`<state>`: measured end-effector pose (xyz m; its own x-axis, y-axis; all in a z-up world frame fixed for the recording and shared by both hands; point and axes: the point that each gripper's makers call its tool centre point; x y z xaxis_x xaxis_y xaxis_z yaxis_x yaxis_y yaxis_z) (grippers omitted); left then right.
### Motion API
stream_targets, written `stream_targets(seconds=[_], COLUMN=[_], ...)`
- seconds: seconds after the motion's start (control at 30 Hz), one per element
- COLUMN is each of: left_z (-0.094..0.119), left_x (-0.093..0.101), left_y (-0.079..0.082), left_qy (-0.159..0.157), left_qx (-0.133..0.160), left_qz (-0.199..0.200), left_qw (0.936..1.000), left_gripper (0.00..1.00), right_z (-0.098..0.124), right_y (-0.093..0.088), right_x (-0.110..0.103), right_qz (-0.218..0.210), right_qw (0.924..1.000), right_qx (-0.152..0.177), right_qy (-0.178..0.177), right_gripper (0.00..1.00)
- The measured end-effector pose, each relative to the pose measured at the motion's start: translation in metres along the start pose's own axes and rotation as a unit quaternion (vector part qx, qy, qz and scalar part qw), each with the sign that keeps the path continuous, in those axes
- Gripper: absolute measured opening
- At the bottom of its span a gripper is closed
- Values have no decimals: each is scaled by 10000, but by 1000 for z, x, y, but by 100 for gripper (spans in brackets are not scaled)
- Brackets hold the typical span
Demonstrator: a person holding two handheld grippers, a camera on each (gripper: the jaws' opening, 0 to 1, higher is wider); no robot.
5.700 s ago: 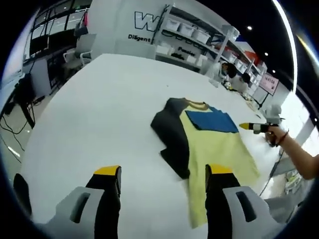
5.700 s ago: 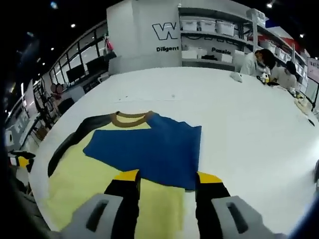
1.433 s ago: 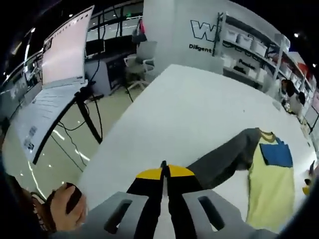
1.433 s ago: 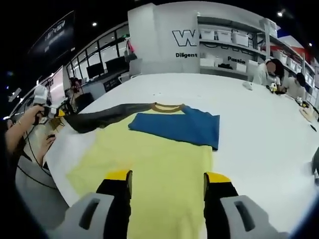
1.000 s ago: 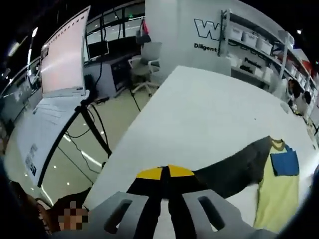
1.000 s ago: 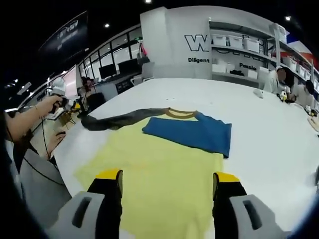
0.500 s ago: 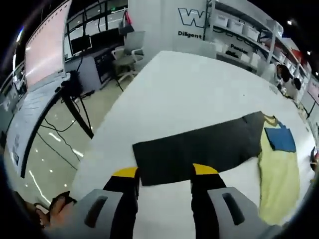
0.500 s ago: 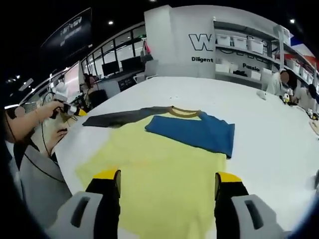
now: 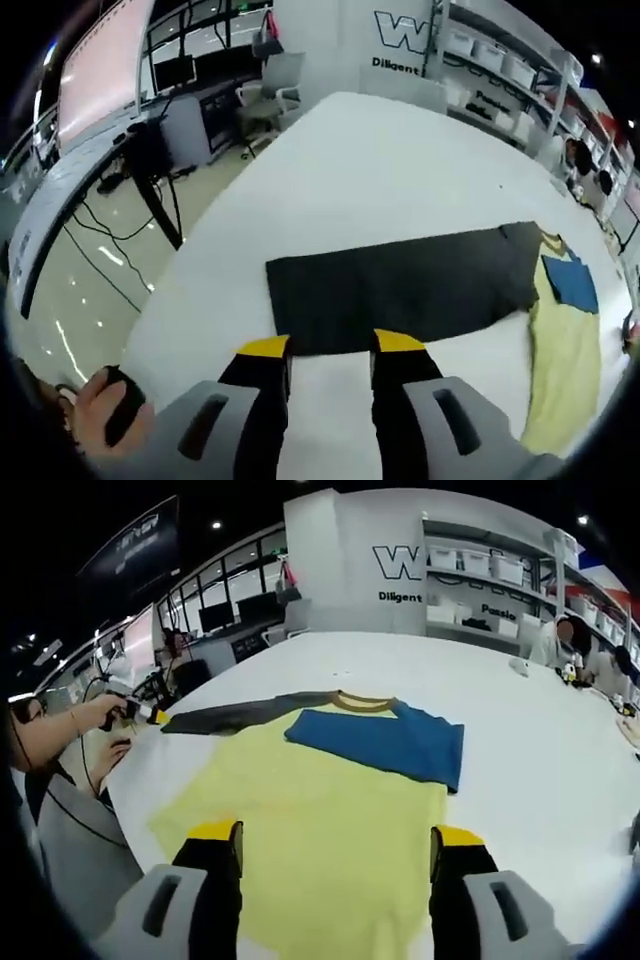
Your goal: Fold the garment on the visible template until the final outline fits inside the template.
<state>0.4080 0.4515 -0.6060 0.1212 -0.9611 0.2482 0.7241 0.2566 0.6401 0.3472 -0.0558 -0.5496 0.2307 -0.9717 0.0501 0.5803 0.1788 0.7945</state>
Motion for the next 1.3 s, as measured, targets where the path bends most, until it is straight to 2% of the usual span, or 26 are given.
stream_targets(seconds=[0.1, 0.23, 0.33, 0.47, 0.6, 0.67, 0.7, 0.73, 0.83, 0.97, 1.0, 1.03, 1.07, 1.1, 1.17, 1.3], left_z=[-1, -2, 1, -4, -7, -11, -9, -9, -9, -8, -8, -7, -8, -11, -9, -4], left_x=[2, -5, -8, -12, -11, -13, -15, -13, -14, -19, -22, -24, -20, -19, -20, -16], left_y=[-1, -8, -5, -12, -16, -23, -23, -18, -18, -16, -16, -16, -16, -17, -16, -12], left_qy=[-42, 132, 209, 223, 204, 249, 325, 271, 290, 401, 421, 387, 266, 191, 226, 200], left_qx=[-22, -126, -11, -171, -209, -383, -368, -296, -320, -338, -275, -263, -213, -197, -220, -181], left_qz=[37, 135, 161, 219, 278, 282, 279, 192, 229, 199, 411, 418, 561, 665, 495, 463], left_qw=[10000, 9997, 9997, 9994, 9992, 9986, 9984, 9990, 9988, 9984, 9979, 9980, 9978, 9974, 9983, 9986], left_gripper=[29, 29, 29, 32, 29, 32, 30, 29, 25, 15, 11, 9, 6, 5, 3, 3], right_z=[0, 0, 0, -1, -1, 0, 1, 2, 5, 5, 5, 5, 5, 5, 5, 3], right_y=[-1, -2, -2, -4, -4, -5, -6, -7, -9, -11, -11, -12, -12, -12, -12, -11], right_x=[2, 4, 4, 5, 5, 5, 5, 4, 4, 4, 4, 3, 3, 2, 2, 2], right_qz=[-12, -21, -29, -27, -22, -27, -33, -27, -10, -28, -29, 7, 18, 20, 27, 33], right_qw=[10000, 10000, 10000, 9999, 9999, 9999, 10000, 9999, 9999, 9999, 9999, 9999, 9999, 9998, 9998, 9998], right_qx=[-5, -24, -24, -51, -53, -54, -73, -86, -112, -134, -146, -170, -170, -177, -175, -171], right_qy=[-39, -66, -81, -91, -94, -80, -60, -52, -22, -11, -7, -9, -3, 3, 11, 10], right_gripper=[74, 74, 74, 74, 74, 75, 76, 76, 79, 80, 80, 80, 80, 80, 80, 80])
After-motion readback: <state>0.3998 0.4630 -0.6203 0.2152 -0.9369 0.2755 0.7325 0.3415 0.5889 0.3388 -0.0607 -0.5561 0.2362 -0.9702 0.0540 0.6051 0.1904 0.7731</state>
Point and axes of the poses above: the point that each gripper's makers call its tool centre point, and the gripper's own axes: z roughly backward along the fingers, x roughly to its right, y roughly out of its top, and after that the axes turned 14 degrees about -y, right-handed
